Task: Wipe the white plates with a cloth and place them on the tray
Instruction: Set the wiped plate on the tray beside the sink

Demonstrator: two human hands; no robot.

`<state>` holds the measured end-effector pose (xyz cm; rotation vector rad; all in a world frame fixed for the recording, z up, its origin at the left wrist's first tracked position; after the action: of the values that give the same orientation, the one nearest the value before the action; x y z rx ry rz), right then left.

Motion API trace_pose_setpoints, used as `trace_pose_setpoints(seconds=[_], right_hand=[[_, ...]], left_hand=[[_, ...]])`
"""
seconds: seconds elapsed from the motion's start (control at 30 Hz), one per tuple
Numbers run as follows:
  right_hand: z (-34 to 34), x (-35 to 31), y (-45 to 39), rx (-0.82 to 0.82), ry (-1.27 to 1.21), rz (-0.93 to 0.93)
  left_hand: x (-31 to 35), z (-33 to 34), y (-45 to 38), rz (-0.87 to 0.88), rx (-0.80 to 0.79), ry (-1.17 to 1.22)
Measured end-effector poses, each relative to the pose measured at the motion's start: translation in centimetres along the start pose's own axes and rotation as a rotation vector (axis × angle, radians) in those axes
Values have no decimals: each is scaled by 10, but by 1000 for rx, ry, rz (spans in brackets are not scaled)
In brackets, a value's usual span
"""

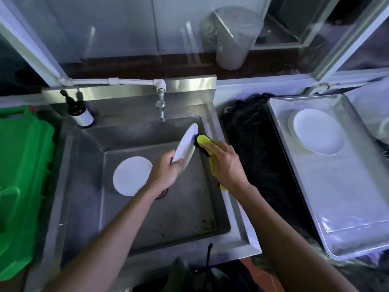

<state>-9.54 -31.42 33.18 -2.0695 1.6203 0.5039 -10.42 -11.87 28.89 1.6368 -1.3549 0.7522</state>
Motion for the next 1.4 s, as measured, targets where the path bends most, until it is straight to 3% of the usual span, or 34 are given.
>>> trace_pose_setpoints(seconds=[0.37, 0.57, 0.73, 0.83, 1.1, 1.4], right_hand=[[-78, 73, 51, 269, -22, 237], [-127, 129, 87, 363, -34, 358], [-173, 191, 121, 421, -48, 390], [-199, 230, 139, 466, -43, 403], [-239, 316, 159, 430, -72, 465], [-258, 354, 162, 405, -107, 409]], left_hand=[[94, 48, -17, 506, -104, -329], [149, 124, -14, 774, -208, -503], [195, 200, -20, 924, -169, -602], [225, 245, -26, 963, -148, -663], [277, 360, -47, 970, -280, -829], [288, 423, -66, 867, -289, -937]])
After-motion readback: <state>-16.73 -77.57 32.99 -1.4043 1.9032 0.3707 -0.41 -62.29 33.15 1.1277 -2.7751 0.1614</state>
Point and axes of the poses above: each hand's wrist, its own y-axis away from the middle knuckle, its own z-axis out of the palm, x = y × z, the point moved 7 cm from there along -y, towards the middle knuckle, and after that the axes turned 2 degrees about z, right-handed, at the moved point
